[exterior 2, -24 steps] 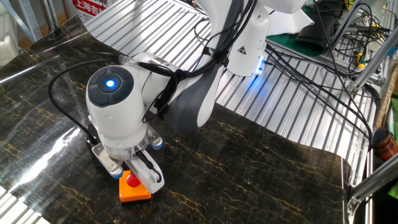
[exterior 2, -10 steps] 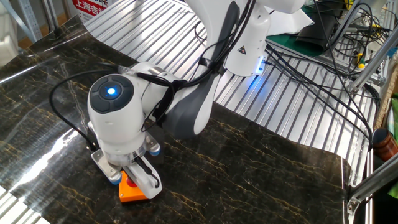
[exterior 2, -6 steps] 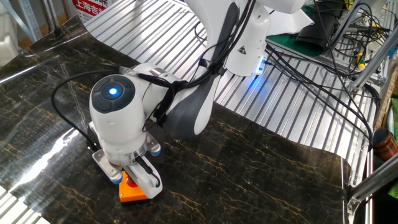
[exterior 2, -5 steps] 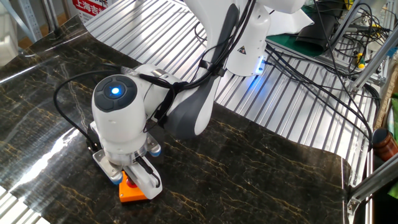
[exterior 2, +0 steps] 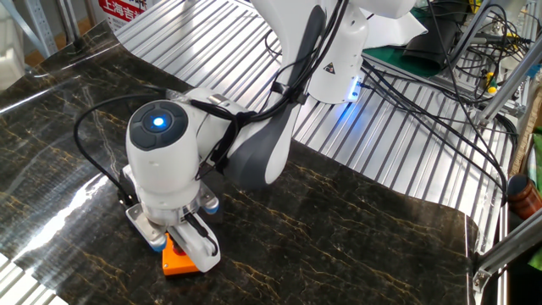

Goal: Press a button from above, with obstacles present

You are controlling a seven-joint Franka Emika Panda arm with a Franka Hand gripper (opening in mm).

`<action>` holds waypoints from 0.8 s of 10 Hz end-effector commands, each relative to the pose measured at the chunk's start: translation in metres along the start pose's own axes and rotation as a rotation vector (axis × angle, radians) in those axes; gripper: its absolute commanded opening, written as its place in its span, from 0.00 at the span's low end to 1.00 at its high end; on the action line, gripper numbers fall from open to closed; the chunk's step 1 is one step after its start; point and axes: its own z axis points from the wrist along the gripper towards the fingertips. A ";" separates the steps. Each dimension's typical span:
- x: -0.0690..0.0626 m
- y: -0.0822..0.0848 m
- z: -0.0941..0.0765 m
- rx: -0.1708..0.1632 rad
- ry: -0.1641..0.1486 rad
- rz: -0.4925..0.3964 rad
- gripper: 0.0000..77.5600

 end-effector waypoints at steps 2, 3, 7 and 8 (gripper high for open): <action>0.006 0.000 0.001 0.014 0.058 0.018 0.00; 0.006 0.001 -0.002 0.014 0.058 0.018 0.00; 0.002 0.001 -0.019 0.020 0.062 0.026 0.00; 0.003 0.000 -0.022 0.021 0.065 0.026 0.00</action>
